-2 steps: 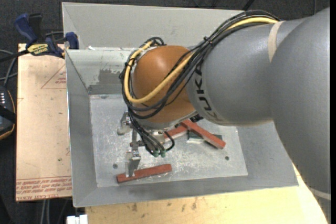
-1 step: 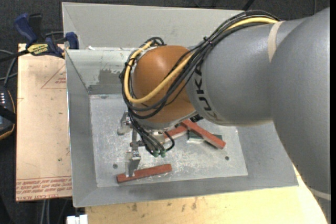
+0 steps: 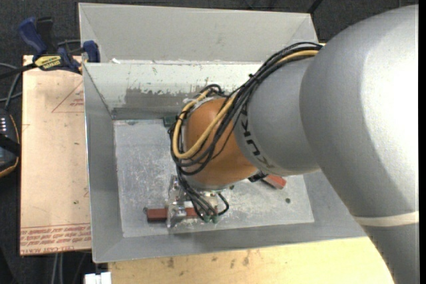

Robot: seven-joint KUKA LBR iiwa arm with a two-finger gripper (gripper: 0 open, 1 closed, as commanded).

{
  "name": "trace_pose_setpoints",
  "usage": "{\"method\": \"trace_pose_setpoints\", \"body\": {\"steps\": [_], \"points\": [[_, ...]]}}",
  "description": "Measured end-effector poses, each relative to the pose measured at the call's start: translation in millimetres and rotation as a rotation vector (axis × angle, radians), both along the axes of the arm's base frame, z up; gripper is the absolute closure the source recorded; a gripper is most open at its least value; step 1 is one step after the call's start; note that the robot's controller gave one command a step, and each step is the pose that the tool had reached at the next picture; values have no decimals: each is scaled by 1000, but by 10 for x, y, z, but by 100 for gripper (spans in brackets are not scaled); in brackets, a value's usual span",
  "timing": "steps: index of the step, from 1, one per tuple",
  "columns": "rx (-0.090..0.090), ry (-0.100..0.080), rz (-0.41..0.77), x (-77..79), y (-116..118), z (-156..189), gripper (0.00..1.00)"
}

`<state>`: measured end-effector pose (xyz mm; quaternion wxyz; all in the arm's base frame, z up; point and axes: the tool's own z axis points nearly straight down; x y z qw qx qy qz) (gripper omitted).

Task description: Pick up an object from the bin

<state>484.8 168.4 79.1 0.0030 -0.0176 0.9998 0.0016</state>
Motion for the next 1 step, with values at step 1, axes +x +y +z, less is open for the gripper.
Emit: {"method": "trace_pose_setpoints", "body": {"steps": [1], "points": [[0,0,0,0,0,0,100]]}}
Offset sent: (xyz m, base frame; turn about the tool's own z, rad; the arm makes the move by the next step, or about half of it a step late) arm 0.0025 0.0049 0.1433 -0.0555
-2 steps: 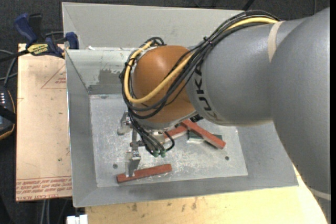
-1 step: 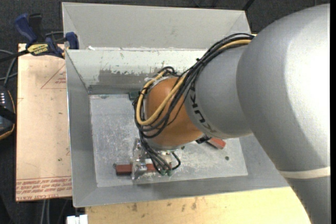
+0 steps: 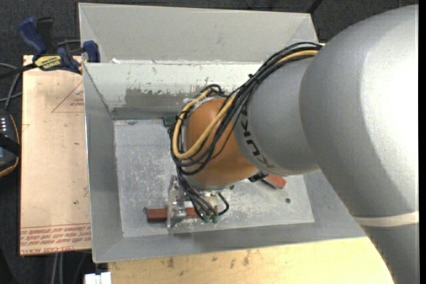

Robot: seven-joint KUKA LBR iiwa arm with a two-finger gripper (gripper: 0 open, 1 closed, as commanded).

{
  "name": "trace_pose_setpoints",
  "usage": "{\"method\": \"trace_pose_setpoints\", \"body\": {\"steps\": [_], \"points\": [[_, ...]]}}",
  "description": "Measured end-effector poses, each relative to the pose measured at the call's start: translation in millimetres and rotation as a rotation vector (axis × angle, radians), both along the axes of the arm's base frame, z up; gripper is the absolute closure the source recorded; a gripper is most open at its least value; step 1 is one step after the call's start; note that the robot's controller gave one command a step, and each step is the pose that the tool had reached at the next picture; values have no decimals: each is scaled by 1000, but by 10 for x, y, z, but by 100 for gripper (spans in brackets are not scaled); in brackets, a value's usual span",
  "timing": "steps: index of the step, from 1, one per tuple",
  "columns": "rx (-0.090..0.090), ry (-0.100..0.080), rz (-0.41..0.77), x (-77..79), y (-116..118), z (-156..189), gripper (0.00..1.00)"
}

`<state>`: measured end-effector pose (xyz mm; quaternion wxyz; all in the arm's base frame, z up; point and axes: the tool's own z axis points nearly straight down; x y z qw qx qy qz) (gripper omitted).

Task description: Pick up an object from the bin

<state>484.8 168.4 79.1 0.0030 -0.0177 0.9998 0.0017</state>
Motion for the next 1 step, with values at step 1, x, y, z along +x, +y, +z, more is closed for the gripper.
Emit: {"method": "trace_pose_setpoints", "body": {"steps": [1], "points": [[-1,-2,54,45,59,1464,100]]}}
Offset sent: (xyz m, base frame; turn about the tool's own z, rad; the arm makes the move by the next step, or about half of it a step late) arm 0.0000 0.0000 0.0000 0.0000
